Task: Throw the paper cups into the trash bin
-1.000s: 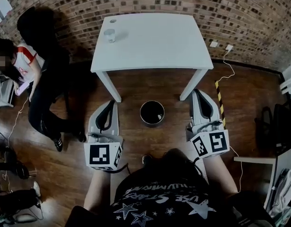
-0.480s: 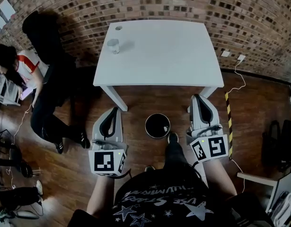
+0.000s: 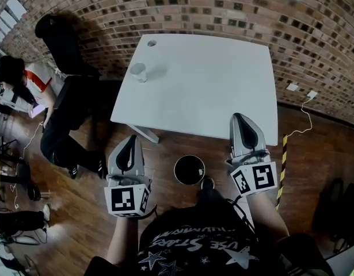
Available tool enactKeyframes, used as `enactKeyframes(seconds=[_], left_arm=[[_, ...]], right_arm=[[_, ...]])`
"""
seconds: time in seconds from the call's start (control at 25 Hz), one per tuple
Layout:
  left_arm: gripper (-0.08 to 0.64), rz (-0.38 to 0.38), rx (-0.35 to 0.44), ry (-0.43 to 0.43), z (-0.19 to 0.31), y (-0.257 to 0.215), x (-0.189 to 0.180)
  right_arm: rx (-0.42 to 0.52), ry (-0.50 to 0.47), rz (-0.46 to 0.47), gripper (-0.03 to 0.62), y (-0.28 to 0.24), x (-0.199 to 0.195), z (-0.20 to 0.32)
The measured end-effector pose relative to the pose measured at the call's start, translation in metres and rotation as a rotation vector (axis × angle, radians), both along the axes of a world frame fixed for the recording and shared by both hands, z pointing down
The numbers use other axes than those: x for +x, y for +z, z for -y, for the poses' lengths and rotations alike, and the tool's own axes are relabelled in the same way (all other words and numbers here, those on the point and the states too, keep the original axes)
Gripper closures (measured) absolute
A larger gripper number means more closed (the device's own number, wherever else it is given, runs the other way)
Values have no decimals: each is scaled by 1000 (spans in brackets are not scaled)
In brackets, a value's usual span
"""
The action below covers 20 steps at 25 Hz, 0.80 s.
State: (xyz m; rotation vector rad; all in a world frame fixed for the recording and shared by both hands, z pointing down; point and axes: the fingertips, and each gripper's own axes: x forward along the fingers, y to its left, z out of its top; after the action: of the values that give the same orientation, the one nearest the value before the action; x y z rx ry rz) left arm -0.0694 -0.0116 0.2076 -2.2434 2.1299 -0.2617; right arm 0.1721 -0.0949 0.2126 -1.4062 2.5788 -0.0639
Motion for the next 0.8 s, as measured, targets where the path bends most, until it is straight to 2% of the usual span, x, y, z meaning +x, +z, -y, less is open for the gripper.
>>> enactKeyframes(seconds=[0.16,0.32,0.44,0.64,0.8], left_arm=[[555,22,1,-78,13,-8,-5],[555,24,-6,-110,26,-6,-13],[555,22,-2,-123,33,-3,-25],[555,-1,27,-101,57,1,-51],[555,-26,34,-42,86,5,-78]], right_arm=[[-11,-84,37,584,2,-14,29],[-24,-152,83,584,3,-38,48],[-32,-197,74,585,6,-65,56],[-15,-205,27,584,8,-100,69],[-21,-187,-10,584,11,-134,88]])
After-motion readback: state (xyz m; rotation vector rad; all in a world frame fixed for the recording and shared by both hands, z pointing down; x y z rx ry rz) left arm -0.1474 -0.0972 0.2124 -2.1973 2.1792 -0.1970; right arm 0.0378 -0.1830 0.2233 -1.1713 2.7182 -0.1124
